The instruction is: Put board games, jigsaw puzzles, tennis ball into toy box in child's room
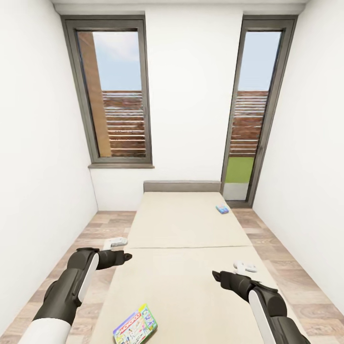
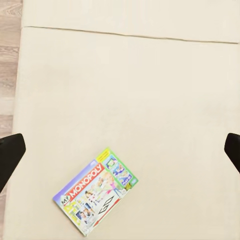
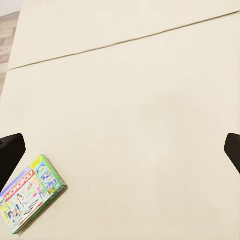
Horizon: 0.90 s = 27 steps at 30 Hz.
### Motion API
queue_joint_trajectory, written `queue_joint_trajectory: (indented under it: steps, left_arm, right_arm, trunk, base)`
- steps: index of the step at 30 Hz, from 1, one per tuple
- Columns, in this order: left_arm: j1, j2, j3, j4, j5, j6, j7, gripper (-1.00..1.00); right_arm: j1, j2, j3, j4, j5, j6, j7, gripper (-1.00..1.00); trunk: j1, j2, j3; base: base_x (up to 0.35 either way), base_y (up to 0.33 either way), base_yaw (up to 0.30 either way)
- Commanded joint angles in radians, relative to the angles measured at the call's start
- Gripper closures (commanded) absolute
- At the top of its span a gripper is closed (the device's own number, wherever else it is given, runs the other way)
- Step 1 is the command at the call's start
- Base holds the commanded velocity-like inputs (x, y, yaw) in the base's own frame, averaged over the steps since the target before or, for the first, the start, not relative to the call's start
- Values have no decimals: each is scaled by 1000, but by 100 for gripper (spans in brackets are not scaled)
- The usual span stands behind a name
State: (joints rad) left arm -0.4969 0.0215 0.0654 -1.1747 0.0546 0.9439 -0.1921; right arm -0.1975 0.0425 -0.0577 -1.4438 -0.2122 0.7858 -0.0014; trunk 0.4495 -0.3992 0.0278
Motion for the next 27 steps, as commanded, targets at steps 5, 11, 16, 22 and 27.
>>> queue_joint_trajectory:
  steps: [5,11,16,22,27]
  left_arm:
    - [0,0,1,0,5,5,0,-100]
    - [0,0,1,2,5,6,0,-100]
    - [0,0,1,2,5,5,0,-100]
    - [0,0,0,13,4,2,2,-100]
    - [-1,-3,-1,47,2,-20,6,-100]
  right_arm:
    - [0,1,-2,3,-5,5,0,-100]
    - [0,-3,-2,1,-10,4,0,-100]
    - [0,-4,-3,1,-11,5,0,-100]
    - [0,-6,-2,-2,-15,5,0,-100]
    - [0,0,0,-2,-15,20,0,-100]
  trunk:
    - [0,-1,-5]
    - [0,-1,-8]
    - [0,-1,-9]
    - [0,-1,-9]
    - [0,-1,-13]
  base:
    - [12,-7,0]
    - [2,-1,0]
    - [0,0,0]
    - [0,0,0]
    - [0,0,0]
